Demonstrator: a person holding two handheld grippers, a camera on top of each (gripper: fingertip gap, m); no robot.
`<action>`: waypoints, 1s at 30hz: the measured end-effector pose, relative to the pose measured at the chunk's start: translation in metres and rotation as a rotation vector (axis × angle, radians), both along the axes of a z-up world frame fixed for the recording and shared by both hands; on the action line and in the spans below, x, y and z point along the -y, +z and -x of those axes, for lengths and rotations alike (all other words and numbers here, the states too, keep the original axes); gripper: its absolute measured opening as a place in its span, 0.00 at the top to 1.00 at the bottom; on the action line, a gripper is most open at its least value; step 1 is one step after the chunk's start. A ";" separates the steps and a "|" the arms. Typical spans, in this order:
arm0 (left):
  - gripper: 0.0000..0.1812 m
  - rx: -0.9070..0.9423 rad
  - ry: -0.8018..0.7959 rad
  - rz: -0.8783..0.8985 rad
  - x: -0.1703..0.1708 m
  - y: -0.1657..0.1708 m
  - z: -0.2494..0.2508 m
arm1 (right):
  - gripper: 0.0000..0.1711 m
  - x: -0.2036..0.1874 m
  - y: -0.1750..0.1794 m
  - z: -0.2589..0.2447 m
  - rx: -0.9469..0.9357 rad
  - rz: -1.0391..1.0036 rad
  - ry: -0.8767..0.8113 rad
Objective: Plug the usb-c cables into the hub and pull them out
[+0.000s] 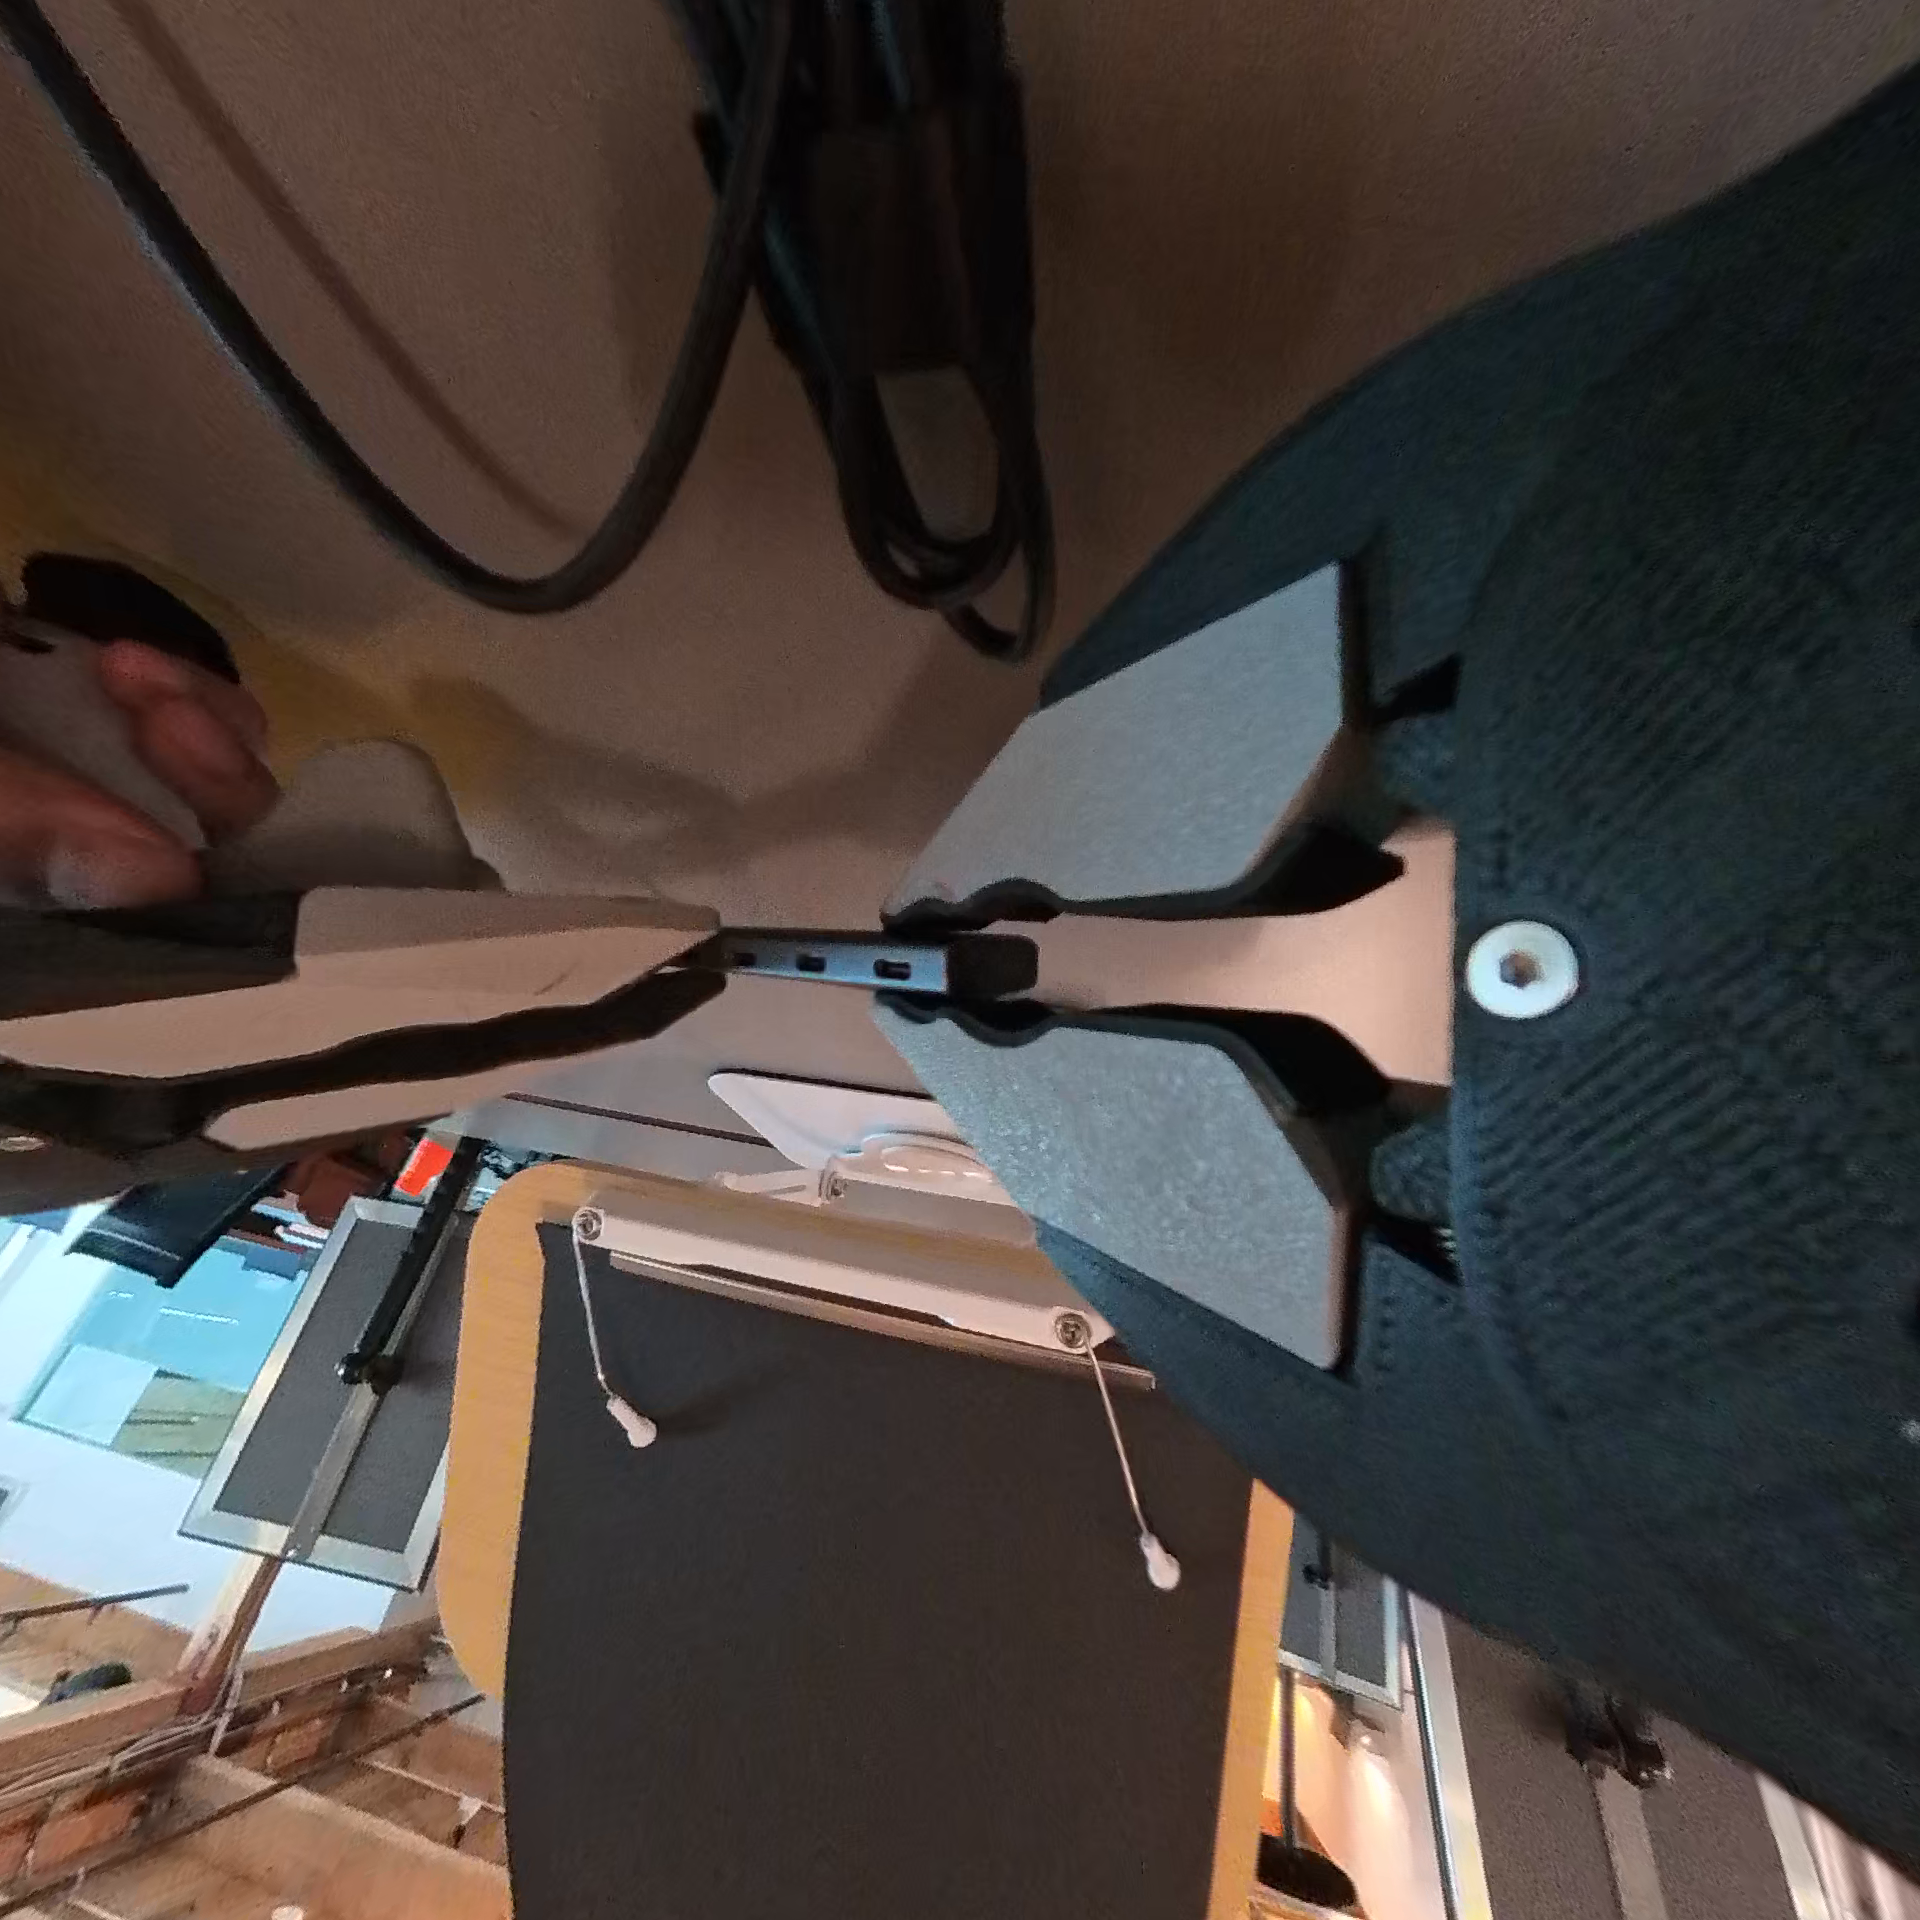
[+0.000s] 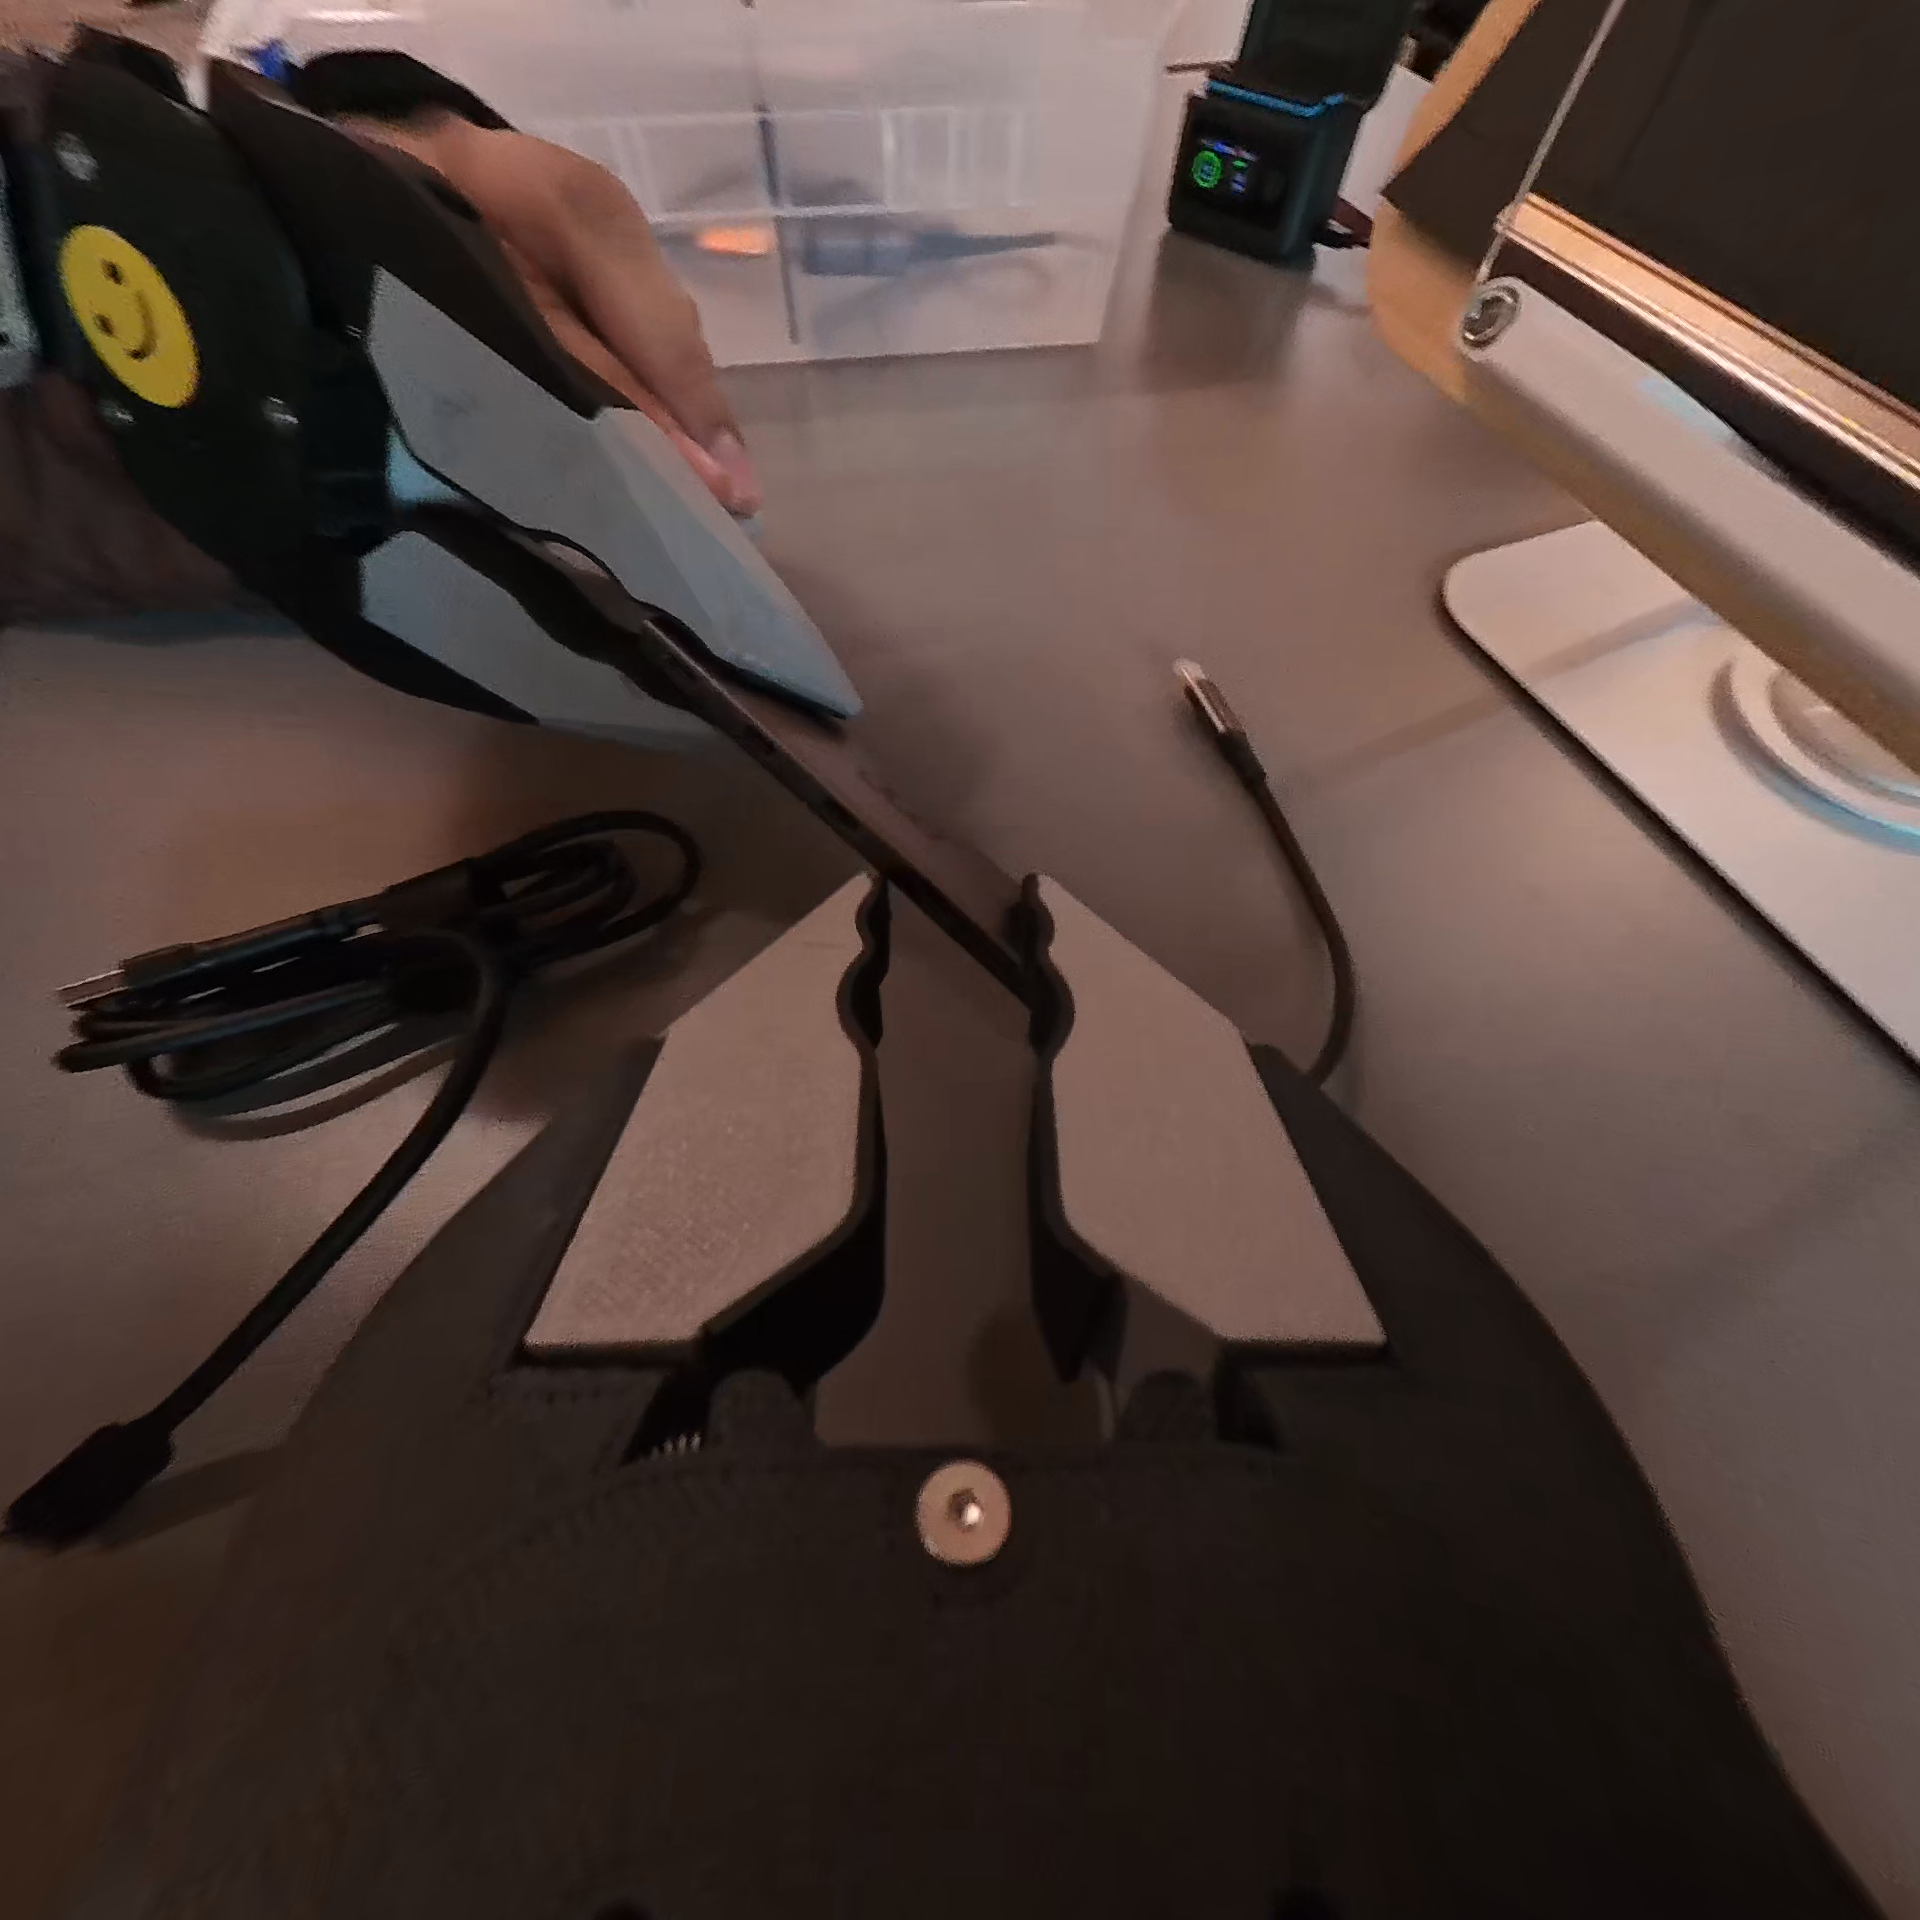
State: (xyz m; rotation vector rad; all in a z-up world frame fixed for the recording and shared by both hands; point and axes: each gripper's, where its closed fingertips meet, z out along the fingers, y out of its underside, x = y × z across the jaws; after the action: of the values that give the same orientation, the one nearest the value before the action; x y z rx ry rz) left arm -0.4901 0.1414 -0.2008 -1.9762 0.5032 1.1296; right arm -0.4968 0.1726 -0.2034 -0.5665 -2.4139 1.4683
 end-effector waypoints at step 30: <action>0.96 0.103 -0.095 -0.126 -0.010 0.005 -0.019 | 0.91 -0.010 -0.023 0.015 -0.360 -0.399 -0.120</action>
State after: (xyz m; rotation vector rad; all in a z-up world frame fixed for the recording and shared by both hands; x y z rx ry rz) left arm -0.4712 0.1515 -0.1957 -1.8706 0.4564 0.9717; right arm -0.5122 0.1828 -0.2259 -0.3159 -2.2490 0.9096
